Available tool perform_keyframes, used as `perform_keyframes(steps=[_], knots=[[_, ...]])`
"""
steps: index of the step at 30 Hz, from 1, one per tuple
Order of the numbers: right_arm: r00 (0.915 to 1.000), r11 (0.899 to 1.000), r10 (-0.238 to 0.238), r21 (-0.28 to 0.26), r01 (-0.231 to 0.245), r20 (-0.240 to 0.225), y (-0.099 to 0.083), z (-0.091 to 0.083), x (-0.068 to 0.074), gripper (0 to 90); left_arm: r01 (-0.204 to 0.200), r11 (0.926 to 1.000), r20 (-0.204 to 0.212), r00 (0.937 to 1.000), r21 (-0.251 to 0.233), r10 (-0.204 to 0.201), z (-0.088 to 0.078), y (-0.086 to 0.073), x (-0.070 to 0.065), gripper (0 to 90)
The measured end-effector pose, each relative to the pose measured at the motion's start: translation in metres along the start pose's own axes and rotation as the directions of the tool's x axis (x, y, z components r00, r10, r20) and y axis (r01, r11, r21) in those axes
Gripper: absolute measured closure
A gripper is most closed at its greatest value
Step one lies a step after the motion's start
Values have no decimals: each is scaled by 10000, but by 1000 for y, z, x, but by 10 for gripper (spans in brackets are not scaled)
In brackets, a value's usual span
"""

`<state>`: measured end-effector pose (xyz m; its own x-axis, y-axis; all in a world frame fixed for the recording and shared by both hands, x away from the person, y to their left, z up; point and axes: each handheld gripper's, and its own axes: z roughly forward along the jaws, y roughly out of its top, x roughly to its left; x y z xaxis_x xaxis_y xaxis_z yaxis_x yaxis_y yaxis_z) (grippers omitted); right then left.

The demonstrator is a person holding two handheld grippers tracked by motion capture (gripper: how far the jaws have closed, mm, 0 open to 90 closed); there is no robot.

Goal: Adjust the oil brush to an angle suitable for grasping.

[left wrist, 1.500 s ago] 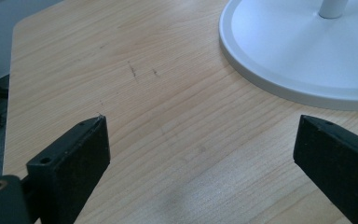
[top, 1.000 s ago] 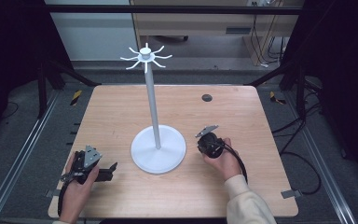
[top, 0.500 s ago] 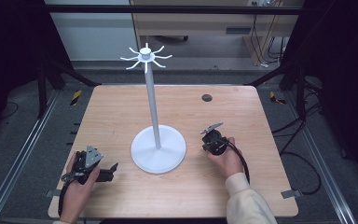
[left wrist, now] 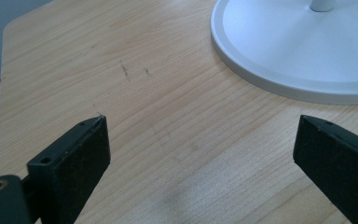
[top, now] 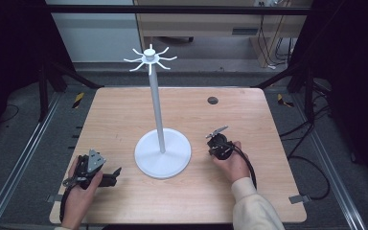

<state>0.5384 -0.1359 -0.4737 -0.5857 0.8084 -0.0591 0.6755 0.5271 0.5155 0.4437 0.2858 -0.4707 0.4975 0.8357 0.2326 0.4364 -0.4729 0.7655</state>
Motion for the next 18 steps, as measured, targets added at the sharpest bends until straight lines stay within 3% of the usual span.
perform_keyframes(steps=[8, 18], knots=[[9998, 9997, 45, 234, -50, 194, -1, 2, 0, 900, 6, 10000, 1, 10000, 0, -6, 0, 0, 0, 34], [9922, 9988, 320, 328, -362, 1209, -3, 3, -10, 900, -12, 10000, 25, 10000, 10, 12, 0, 0, 0, 33]])
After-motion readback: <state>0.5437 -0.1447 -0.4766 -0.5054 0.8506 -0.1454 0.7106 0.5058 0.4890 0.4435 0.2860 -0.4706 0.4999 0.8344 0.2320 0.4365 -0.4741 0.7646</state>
